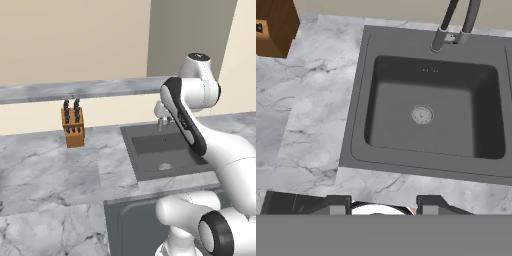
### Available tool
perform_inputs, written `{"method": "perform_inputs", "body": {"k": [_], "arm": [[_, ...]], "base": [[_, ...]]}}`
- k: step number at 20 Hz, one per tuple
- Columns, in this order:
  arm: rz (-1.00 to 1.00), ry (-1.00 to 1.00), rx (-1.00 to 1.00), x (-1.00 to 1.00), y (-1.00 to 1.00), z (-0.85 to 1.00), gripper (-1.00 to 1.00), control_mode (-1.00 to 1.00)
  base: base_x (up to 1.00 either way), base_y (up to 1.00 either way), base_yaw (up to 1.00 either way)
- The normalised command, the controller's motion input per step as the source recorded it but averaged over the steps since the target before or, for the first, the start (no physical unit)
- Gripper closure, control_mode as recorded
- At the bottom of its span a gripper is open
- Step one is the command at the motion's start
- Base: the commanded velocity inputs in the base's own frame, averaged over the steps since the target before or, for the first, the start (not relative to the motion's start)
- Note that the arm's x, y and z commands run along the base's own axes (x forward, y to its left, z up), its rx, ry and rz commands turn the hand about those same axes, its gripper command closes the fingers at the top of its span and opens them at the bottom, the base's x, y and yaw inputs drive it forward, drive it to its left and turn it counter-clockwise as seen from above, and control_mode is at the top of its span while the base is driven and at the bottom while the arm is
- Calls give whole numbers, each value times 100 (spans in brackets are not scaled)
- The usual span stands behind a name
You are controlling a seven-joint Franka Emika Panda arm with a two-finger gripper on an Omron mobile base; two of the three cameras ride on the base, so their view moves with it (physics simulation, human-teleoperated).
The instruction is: Move the cup from next to the sink to the open cabinet. Then, move the bowl with the orange to the fridge to clear the area for faucet cleaning.
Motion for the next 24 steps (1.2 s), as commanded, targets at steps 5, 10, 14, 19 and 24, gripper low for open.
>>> {"method": "perform_inputs", "body": {"k": [5, 10, 14, 19, 24], "arm": [[-2, 0, 2, -13, -8, -4, -100, -100], [-18, 5, 11, -42, -59, -27, -100, 100], [0, 0, 0, 0, 0, 0, -100, 100], [0, 0, 0, 0, 0, 0, -100, 100], [0, 0, 0, 0, 0, 0, -100, 100]], "base": [[0, 0, 0], [-11, -20, -6], [-37, -100, -31], [-17, -100, -33], [-7, -100, -32]]}}
